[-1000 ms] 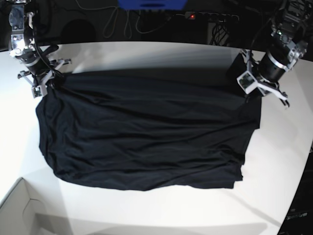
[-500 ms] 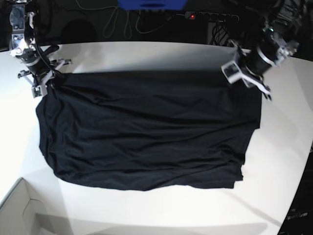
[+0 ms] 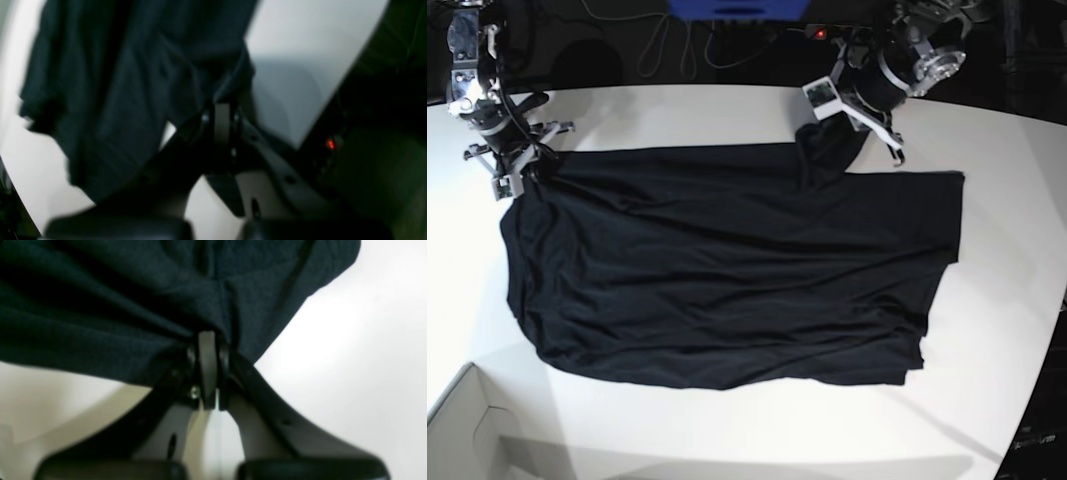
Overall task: Layout the t-shirt on the table in an organized manner, then fold the t-shirt properly
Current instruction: 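Drag the shirt corner with the left gripper toward the right gripper, then lift the shirt corner with the left gripper, folding it inward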
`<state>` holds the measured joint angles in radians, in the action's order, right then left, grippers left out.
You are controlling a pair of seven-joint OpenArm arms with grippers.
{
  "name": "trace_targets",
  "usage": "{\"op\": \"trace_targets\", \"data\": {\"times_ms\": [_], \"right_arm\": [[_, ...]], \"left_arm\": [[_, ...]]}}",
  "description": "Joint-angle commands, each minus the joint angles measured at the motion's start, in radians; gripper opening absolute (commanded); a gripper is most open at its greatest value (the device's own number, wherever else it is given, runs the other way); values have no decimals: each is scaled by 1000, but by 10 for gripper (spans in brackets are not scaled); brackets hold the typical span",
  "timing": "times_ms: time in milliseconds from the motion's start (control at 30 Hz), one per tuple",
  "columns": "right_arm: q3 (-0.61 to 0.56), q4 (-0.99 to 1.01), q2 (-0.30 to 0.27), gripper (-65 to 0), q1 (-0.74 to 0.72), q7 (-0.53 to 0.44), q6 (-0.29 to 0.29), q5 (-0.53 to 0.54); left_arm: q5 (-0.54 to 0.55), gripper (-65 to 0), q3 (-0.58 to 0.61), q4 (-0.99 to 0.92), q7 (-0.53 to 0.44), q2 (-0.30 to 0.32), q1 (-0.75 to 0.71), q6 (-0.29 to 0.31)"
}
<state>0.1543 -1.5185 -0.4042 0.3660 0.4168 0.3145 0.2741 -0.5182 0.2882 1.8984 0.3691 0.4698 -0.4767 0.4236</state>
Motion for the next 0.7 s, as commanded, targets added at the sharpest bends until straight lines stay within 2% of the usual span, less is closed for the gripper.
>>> {"op": "trace_targets", "data": {"times_ms": [0,167,400,567,667], "right_arm": [[-3,8,-5,-650,15,75,4,-19],[-3,8,-5,-650,15,75,4,-19],[-5,8,-5,-650,15,75,4,-19],[-5,5,-5,-650,15,75,4,-19],[-5,2,-5,-650,15,78,4,-19]], "left_arm": [[5,-650,7,6,-22,-6,11,-6],[11,-650,-10,11,-15,-19,28,-9],[14,-650,-226,120,-23,-23,31,-4],[8,-650,-252,126,-25,-9,80,-2],[7,-650,-251,129,-25,40,82,-2]]}}
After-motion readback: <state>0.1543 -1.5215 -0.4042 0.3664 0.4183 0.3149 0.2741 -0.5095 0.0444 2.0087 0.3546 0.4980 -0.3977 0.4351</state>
